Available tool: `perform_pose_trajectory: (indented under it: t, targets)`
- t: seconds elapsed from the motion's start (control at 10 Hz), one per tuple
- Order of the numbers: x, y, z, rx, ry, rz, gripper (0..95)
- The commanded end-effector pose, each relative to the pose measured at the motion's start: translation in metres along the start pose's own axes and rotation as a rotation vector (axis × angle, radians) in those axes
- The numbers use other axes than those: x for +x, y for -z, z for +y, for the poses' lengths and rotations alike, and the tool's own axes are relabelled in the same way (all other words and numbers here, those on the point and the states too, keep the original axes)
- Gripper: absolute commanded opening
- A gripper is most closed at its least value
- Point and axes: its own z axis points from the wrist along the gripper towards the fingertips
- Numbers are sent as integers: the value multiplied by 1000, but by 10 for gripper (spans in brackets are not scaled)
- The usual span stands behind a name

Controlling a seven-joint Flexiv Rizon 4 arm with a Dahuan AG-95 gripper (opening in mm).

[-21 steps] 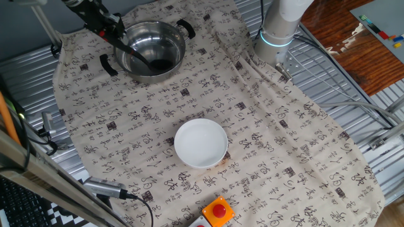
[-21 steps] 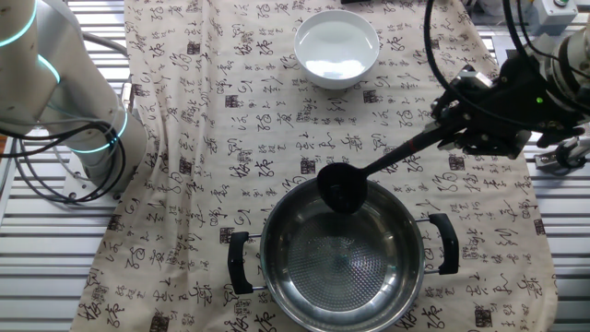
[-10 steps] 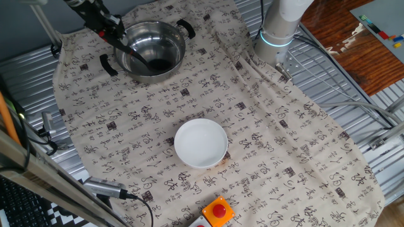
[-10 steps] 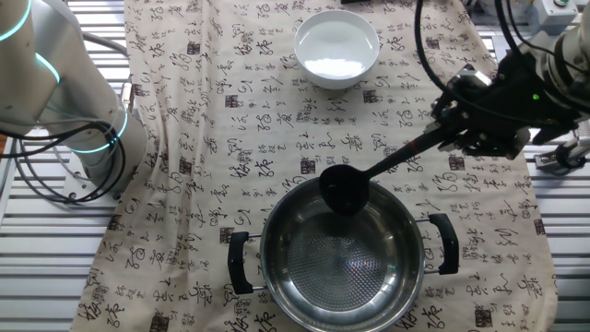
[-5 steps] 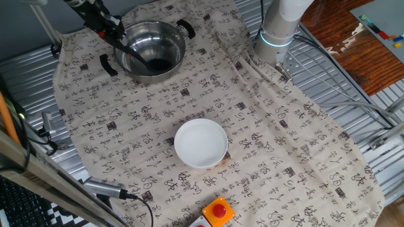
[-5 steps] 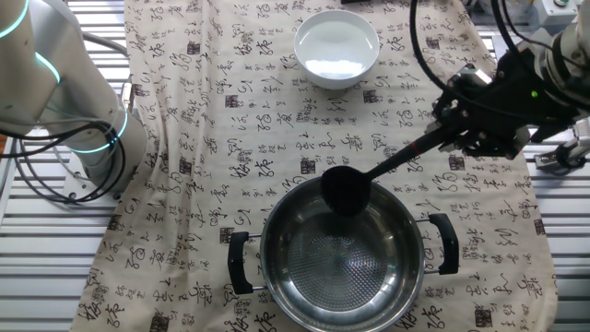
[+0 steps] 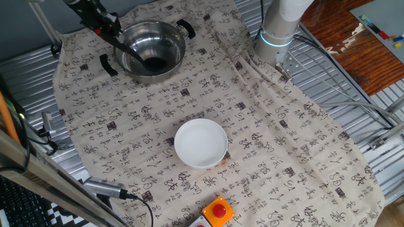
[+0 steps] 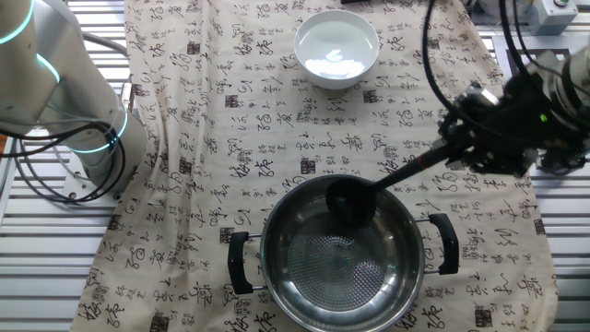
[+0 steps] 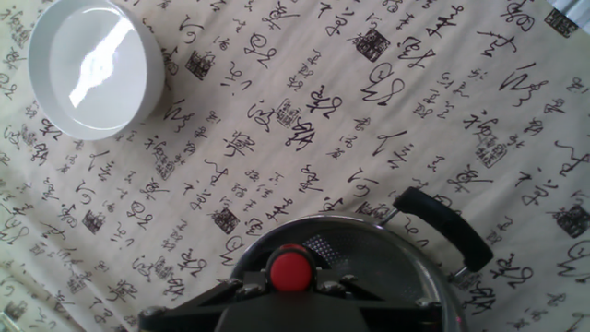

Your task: Scoop water with a large spoon from one bowl to another

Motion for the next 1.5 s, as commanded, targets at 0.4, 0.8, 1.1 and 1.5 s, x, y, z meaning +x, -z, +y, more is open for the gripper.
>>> perform_pose_trajectory:
  t: [0.4,0.8,1.1,1.5]
  targets:
    - [2,2,-1,-29,14,-35,0]
    - [12,5,-1,-49,30,-58,0]
    - [14,6,-1,-54,36,-67,0]
    - [14,6,-1,-58,42,-89,0]
